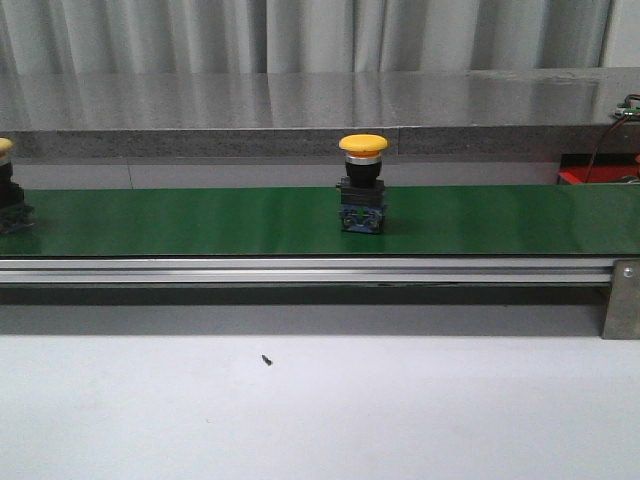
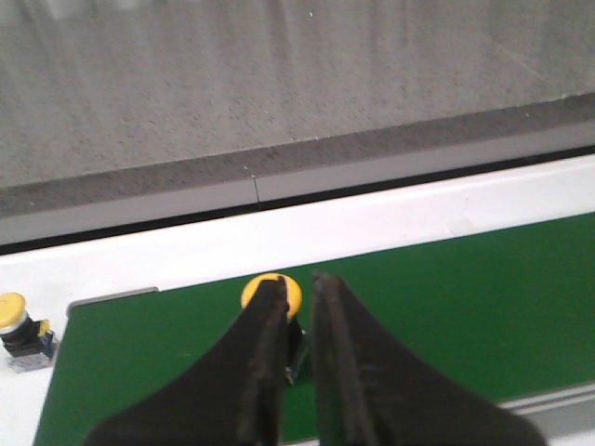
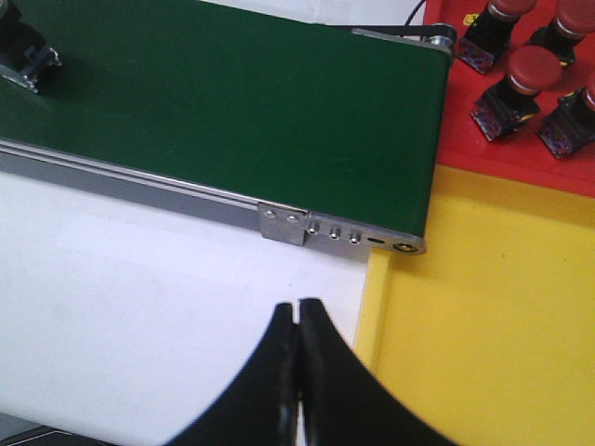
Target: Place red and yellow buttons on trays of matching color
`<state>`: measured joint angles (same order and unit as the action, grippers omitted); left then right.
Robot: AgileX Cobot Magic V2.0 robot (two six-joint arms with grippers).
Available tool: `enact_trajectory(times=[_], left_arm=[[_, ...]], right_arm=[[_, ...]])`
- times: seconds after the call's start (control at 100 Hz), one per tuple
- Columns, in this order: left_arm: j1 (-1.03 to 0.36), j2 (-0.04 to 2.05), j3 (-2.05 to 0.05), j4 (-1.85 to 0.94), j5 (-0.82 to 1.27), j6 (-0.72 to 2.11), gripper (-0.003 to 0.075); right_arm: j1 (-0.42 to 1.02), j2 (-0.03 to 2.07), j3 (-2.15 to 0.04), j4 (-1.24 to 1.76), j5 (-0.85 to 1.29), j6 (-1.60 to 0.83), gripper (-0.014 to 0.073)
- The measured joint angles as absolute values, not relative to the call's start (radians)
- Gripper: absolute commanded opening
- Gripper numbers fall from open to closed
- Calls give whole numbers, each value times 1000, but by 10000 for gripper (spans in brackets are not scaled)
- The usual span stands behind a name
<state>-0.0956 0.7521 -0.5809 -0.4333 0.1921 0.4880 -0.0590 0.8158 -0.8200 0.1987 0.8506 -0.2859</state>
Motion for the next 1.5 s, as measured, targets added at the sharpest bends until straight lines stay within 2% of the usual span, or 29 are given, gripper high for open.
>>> enact_trajectory(times=[0.15,0.53,0.6,0.64,0.66,0.67,0.72,0.82,0.88,1.12,1.3,1.5], left_arm=[[-96,677,-547,-437,138,489,-20],[-96,673,-542,-487,158,490,-20],[-96,673,-542,-489,160,490,-19],[-96,673,-542,-489,160,490,-20],[-96,673,-542,-489,160,490,-20],[-96,673,-542,-489,160,490,-20],[-96,673,-542,-489,160,490,-20],[-96,673,-542,-489,160,490,-20],[-96,673,-542,-489,160,490,-20],[-96,673,-542,-489,160,490,-20],[-96,673,-542,-489,160,490,-20],[-96,673,-540,-489,160,490,-20]], right_arm=[[-59,816,-820,199,851,-286,-69],[-59,816,-820,225,851,-286,-48],[-59,816,-820,237,855,-286,34],[-59,816,-820,250,861,-286,120],[-59,816,-820,255,866,-286,189],[-59,816,-820,260,866,-286,189],[-59,816,-820,278,876,-286,342],[-59,816,-820,302,889,-286,585],[-59,816,-820,311,891,-286,649],[-59,877,-860,317,924,-286,645],[-36,1059,-982,317,961,-286,645],[56,1279,-1124,309,963,-286,645]])
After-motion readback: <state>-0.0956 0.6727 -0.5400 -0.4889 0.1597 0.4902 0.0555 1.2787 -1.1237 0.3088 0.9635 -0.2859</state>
